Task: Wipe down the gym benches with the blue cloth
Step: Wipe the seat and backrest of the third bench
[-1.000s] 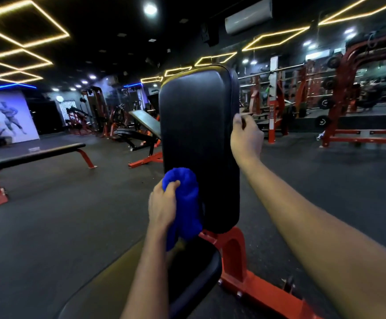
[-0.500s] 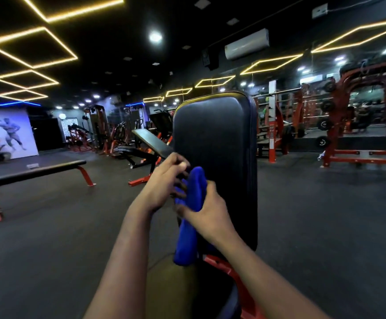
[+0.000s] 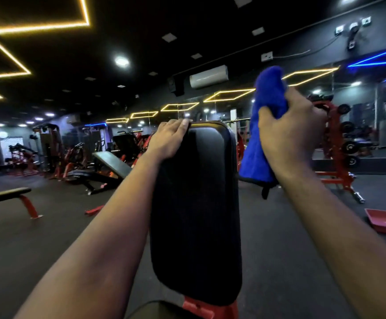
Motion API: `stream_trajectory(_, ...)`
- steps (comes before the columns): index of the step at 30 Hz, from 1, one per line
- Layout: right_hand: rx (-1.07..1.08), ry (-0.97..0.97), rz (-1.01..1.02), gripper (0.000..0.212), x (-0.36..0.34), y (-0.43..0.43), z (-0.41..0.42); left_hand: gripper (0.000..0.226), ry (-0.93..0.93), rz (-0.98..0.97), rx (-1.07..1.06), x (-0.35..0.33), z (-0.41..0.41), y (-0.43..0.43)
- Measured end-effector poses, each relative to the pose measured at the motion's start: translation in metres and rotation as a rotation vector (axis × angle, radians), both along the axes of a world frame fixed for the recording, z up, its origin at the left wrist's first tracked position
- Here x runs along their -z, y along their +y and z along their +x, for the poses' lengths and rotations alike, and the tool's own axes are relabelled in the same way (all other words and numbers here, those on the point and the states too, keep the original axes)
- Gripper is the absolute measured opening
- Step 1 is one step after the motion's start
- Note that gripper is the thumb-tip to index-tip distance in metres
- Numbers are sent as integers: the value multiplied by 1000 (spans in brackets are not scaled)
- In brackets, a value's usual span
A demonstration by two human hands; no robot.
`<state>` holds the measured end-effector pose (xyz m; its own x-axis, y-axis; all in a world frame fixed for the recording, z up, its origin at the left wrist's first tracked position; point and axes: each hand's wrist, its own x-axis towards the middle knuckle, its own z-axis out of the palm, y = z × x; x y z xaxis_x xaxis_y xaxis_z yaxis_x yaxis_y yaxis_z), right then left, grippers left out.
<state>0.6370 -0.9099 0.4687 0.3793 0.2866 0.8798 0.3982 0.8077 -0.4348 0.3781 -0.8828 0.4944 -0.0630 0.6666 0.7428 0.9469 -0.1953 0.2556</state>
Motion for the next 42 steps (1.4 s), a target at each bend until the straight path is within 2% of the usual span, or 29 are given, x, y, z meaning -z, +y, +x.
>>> stream_trajectory(2,-58,-234,-54,21,-9,25,-20,50,-37,30,-36,2,-1,5)
stream_trajectory(5,-113,-761,-324,51,5,50,-55,51,-57,38,-56,-2,1,4)
stream_trajectory(7,-83,-873,-350,56,17,58,-66,51,-107,31,-30,-7,3,4)
stream_trajectory(10,-47,-833,-312,60,-10,68,-72,52,-200,56,13,-9,5,4)
stream_trajectory(13,-220,-782,-444,56,-52,82,-75,52,-235,78,4,-7,7,7)
stream_trajectory(15,-235,-702,-420,48,-47,87,-78,53,-228,106,4,-6,10,10)
stream_trajectory(17,-111,-501,-258,44,-13,86,-82,53,-206,120,-6,-4,11,10)
stream_trajectory(20,-126,-260,-105,50,57,74,-88,52,-153,131,-40,-3,11,12)
stream_trajectory(23,-87,-272,-160,71,127,53,-87,50,-99,140,-80,0,11,15)
stream_trajectory(26,-119,-326,-192,74,158,40,-81,49,-83,160,-96,4,14,17)
stream_trajectory(31,-68,-317,-267,72,83,61,-90,43,-42,217,-104,9,15,21)
stream_trajectory(35,-107,-379,-276,68,67,64,-83,41,-39,239,-115,12,15,24)
stream_trajectory(40,-258,-369,-427,51,-12,83,-73,40,-31,267,-128,12,14,27)
stream_trajectory(42,-242,-392,-407,44,-22,84,-74,41,-25,272,-126,13,13,27)
